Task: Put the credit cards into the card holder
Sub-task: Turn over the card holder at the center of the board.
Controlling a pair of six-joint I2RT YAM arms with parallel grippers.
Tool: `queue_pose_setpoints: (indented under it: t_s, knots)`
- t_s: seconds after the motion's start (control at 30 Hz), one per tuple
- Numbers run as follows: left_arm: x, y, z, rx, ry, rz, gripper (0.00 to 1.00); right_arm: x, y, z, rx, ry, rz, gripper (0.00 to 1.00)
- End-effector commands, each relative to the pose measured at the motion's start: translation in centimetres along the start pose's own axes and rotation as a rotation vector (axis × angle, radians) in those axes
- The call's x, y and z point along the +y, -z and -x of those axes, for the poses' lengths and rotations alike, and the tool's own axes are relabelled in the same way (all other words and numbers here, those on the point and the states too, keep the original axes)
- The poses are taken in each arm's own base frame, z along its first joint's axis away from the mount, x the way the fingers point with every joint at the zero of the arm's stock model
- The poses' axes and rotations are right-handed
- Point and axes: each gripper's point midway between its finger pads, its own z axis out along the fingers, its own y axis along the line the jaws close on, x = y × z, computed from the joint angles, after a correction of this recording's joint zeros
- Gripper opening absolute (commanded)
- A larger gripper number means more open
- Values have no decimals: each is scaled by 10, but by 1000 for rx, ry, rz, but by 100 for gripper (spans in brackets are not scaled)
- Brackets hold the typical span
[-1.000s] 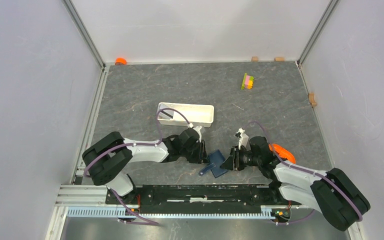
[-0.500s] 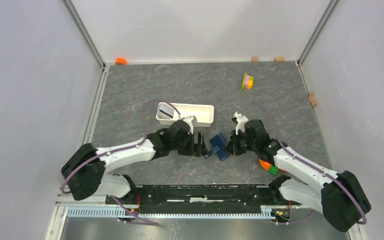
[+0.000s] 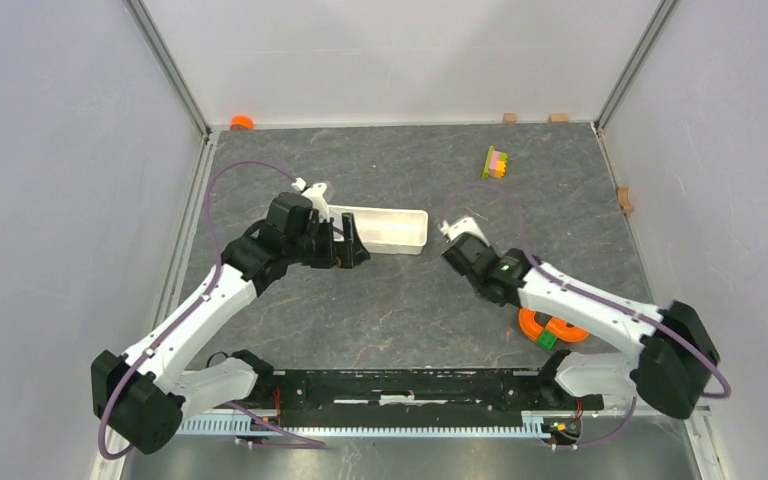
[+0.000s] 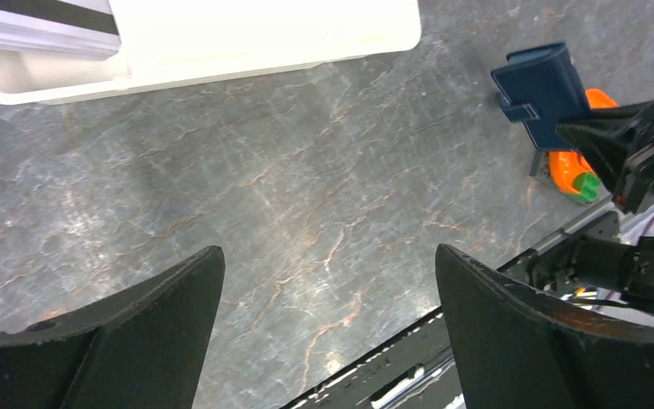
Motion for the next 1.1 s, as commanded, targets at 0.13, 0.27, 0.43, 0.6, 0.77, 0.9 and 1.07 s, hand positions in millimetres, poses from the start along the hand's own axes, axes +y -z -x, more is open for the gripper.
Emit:
queue_pose_setpoints:
  t_s: [0.13,0.27,0.43,0.6,0.77,0.9,1.07]
  knots:
    - [25,7,-2,41,-69,47,100,47,7,-14,24,131,-109,0]
    - [31,6,-3,40,-63,56,100,89,10,-13,12,152,-45,12]
    - [33,7,-9,41,-42,58,100,150,17,-9,5,167,119,47]
    - [39,10,-17,14,4,76,100,174,35,11,-34,143,235,61]
    - [37,7,-35,26,70,43,97,167,61,37,-111,108,322,71]
    - [25,-3,-53,27,132,-25,93,146,60,42,-114,60,377,71]
    - [-7,-21,-74,47,138,-92,92,111,41,31,-95,-43,440,68]
